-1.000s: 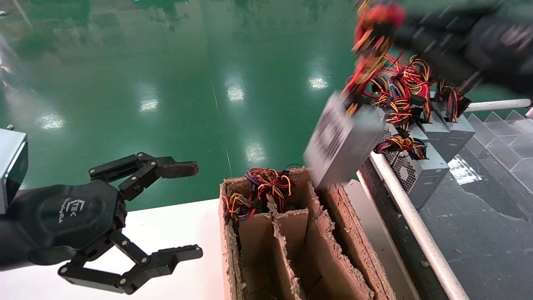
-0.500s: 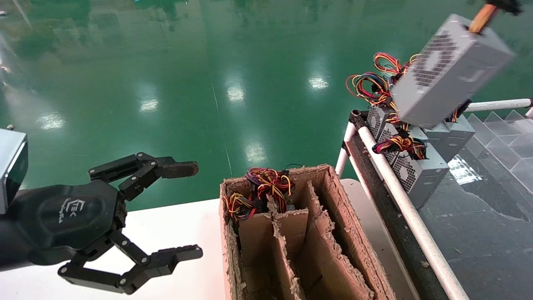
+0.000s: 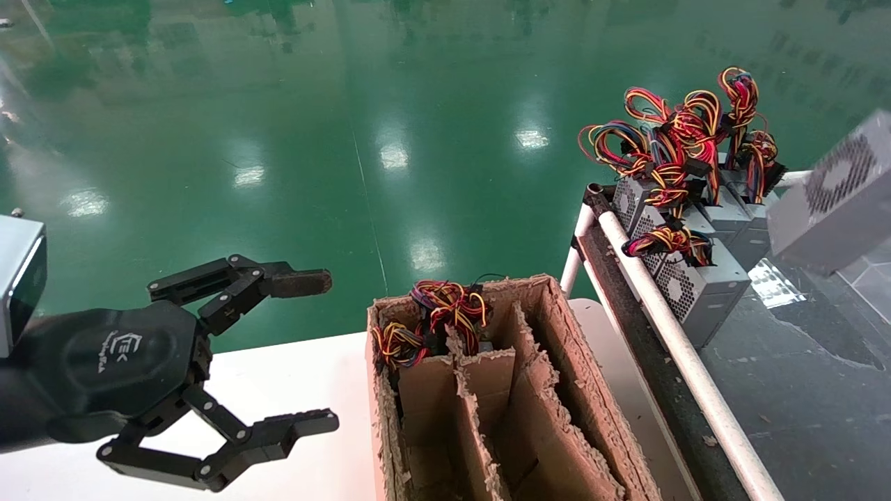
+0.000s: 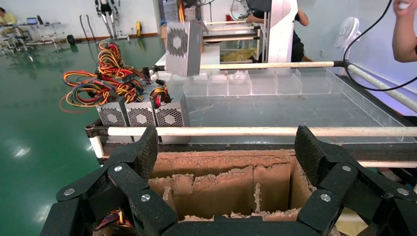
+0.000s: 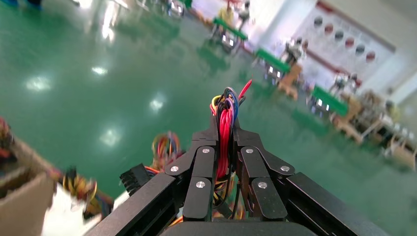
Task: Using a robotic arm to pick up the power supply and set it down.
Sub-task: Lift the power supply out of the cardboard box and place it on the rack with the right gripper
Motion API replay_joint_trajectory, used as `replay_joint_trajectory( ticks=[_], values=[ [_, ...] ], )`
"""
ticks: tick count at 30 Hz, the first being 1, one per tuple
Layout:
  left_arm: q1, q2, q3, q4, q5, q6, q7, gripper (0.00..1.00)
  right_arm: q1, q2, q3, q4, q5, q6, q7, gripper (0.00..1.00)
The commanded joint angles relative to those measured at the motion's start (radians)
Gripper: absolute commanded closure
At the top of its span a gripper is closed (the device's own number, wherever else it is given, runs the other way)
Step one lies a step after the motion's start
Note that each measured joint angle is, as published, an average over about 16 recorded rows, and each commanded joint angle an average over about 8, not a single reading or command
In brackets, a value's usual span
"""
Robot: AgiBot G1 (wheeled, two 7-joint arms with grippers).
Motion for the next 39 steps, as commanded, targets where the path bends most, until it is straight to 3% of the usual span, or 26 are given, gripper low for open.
replay_joint_trajectory(
  ticks=[1,11,27,39],
  values=[
    [0.000,0.000,0.000,0.000,0.000,0.000,0.000,0.00,0.003,0.011,-0.013,-0.033,-0.023,0.001,-0.016,1.00],
    [0.000,0.000,0.000,0.000,0.000,0.000,0.000,0.00,-0.036,-0.030,-0.048,-0.195,-0.074,0.048,-0.095,1.00],
    [0.000,0.000,0.000,0.000,0.000,0.000,0.000,0.00,-0.084,-0.194,-0.051,-0.312,-0.078,0.261,-0.124,1.00],
    [0.000,0.000,0.000,0.000,0.000,0.000,0.000,0.00,-0.092,-0.253,-0.052,-0.317,-0.081,0.256,-0.105,1.00]
  ],
)
